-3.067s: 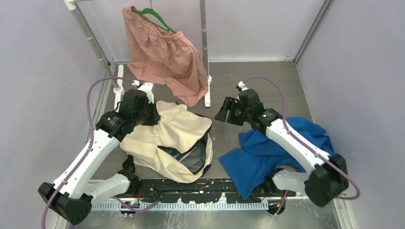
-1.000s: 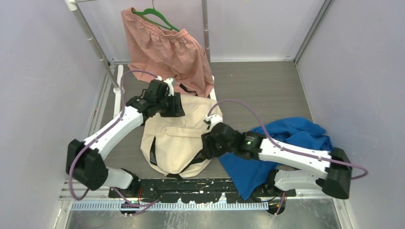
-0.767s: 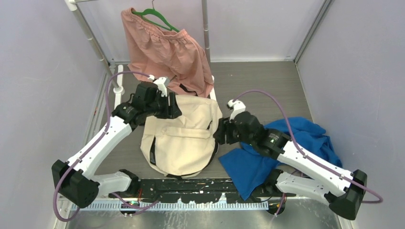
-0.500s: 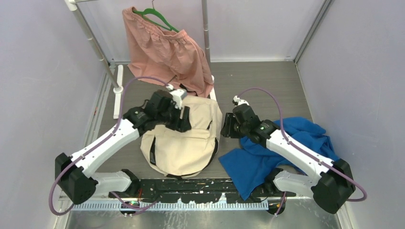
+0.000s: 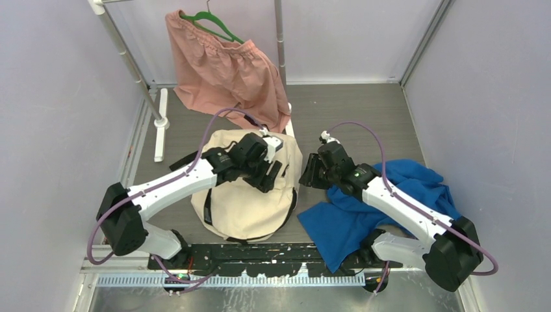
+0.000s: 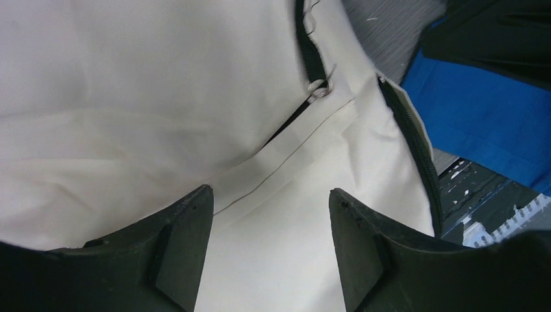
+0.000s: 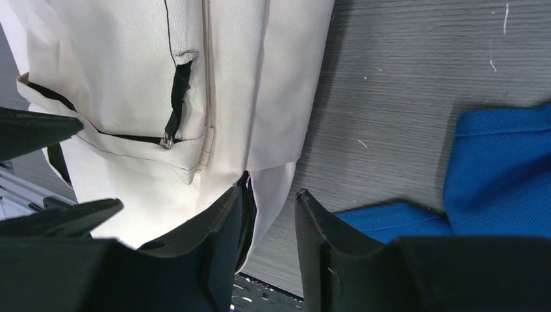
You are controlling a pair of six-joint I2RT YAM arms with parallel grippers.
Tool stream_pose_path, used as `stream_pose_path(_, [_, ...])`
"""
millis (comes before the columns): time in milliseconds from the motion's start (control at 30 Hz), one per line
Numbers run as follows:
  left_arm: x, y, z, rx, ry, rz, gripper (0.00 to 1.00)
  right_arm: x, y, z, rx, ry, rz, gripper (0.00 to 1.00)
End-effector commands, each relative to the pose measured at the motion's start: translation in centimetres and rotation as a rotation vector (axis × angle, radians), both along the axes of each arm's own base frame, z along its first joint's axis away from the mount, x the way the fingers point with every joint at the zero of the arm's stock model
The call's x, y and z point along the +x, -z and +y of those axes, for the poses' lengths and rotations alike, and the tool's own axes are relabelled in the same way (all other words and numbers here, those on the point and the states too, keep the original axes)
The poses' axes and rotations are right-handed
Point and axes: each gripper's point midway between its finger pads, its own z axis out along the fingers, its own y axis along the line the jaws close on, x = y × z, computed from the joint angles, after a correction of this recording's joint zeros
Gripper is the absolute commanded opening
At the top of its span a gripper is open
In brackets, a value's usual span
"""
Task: Pack the student bag
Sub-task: Adjust the student bag at the center of the board.
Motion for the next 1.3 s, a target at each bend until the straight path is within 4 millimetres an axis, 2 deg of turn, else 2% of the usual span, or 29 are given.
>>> stream_pose_path(0, [1.6, -3.4, -3.8, -0.076, 0.05, -0.15, 0.66, 0.5, -1.7, 0.3, 0.052, 0.017, -0.04, 0.42])
stream_pose_path(100, [1.7, -3.2, -5.1, -0.059, 0.072, -0.179, 0.67, 0.3, -1.4, 0.3, 0.062, 0.019, -0.034, 0.42])
stream_pose_path(167, [2.1, -2.3, -5.5, -0.037, 0.077, -0.186, 0.67, 0.1, -1.3, 0.4, 0.07, 0.017, -0.028, 0.42])
stream_pose_path(333, [2.5, 0.7, -5.2, 0.065, 0.078, -0.139, 0.66, -0.1, -1.6, 0.4, 0.08, 0.019, -0.022, 0.42])
stream_pose_path(400, [2.6, 1.2, -4.8, 0.095, 0.065, -0.135, 0.61, -0.2, -1.5, 0.5, 0.092, 0.018, -0.019, 0.42])
stream_pose_path(433, [2.7, 1.4, -4.5, 0.109, 0.055, -0.14, 0.57, -0.3, -1.5, 0.7, 0.103, 0.016, -0.016, 0.42])
stream_pose_path(500, [3.1, 1.4, -3.8, 0.137, 0.032, -0.158, 0.42, -0.4, -1.3, 1.0, 0.117, 0.013, -0.005, 0.42])
stream_pose_path(567, [3.6, 0.9, -2.7, 0.174, 0.002, -0.19, 0.12, -0.4, -1.2, 1.3, 0.136, 0.016, 0.007, 0.42])
stream_pose_path(600, [4.0, 0.5, -2.1, 0.196, -0.02, -0.211, 0.01, -0.3, -1.1, 1.4, 0.144, 0.021, 0.012, 0.41])
stream_pose_path(700, [4.8, -1.4, -0.4, 0.208, -0.072, -0.251, 0.0, -0.2, -1.7, 2.2, 0.213, 0.033, -0.003, 0.41])
stream_pose_path(833, [4.9, -4.0, 0.3, 0.087, -0.083, -0.245, 0.0, -0.2, -2.3, 3.2, 0.298, 0.033, 0.0, 0.4])
stream_pose_path(933, [4.9, -5.3, 0.8, 0.01, -0.089, -0.235, 0.0, -0.3, -2.3, 4.0, 0.333, 0.025, 0.013, 0.31])
stream_pose_path(1033, [4.8, -5.9, 1.0, -0.033, -0.075, -0.217, 0.0, -0.4, -2.5, 4.7, 0.361, 0.026, 0.008, 0.18])
stream_pose_path(1200, [3.2, -5.9, 0.4, -0.099, 0.048, -0.135, 0.0, -0.6, -4.9, 6.0, 0.437, -0.002, -0.066, 0.12])
stream_pose_path(1267, [2.8, -5.6, 0.4, -0.106, 0.08, -0.104, 0.0, -0.8, -5.0, 6.5, 0.435, -0.022, -0.073, 0.12])
